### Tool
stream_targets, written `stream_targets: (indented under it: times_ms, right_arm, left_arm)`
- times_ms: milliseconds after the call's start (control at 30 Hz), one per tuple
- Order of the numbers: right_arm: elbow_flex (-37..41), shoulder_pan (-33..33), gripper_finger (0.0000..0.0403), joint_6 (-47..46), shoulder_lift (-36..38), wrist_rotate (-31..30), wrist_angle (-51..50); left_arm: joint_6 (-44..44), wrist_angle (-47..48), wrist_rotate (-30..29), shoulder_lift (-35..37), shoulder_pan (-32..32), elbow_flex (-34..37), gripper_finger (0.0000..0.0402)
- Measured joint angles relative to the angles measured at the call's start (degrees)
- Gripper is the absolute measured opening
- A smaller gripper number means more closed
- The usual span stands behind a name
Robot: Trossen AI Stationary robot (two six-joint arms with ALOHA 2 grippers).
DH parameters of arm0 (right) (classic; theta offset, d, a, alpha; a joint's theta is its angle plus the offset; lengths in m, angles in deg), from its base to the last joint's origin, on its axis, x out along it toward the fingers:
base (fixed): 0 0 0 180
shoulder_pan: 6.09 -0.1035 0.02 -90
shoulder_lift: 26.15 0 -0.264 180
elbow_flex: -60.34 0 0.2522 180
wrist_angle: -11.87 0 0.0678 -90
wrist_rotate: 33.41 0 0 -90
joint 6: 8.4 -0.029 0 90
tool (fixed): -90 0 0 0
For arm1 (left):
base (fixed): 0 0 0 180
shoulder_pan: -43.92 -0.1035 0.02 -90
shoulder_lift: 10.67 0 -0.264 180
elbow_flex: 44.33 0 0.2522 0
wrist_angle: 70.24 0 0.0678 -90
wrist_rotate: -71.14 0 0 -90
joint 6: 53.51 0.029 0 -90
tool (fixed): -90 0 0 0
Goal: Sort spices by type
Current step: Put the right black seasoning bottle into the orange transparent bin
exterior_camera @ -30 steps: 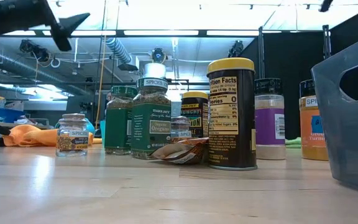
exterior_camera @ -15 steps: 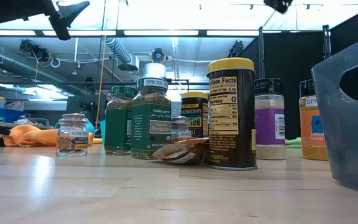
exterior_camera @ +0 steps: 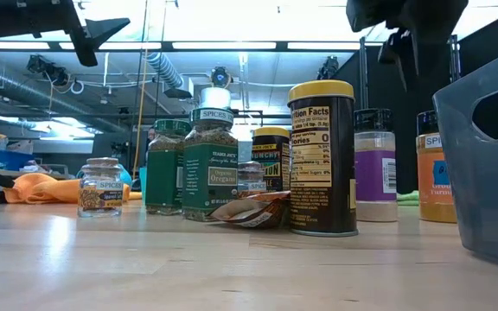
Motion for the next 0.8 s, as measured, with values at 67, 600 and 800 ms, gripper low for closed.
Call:
stream_targets:
  times_ms: [67,600,800]
  right_arm:
    - [0.0,-0.18,0.0211,0.04,-1.17,1.62,1.46]
    - [0.0,-1.45,0.0377,-7.24,-3.17,-0.42,0.49]
    - [0.0,-4.0,0.0379,-9.29,-4.63,-2.57,1.7]
  left_arm:
    - [-0.02,0.12,-0.02,0.0,0.0,0.0,0.031]
    - [0.0,3.87,-0.02,0.0,0.0,-0.02,0.031]
    - [-0.2,5.57,-0.02,0.0,0.0,-0.02,0.031]
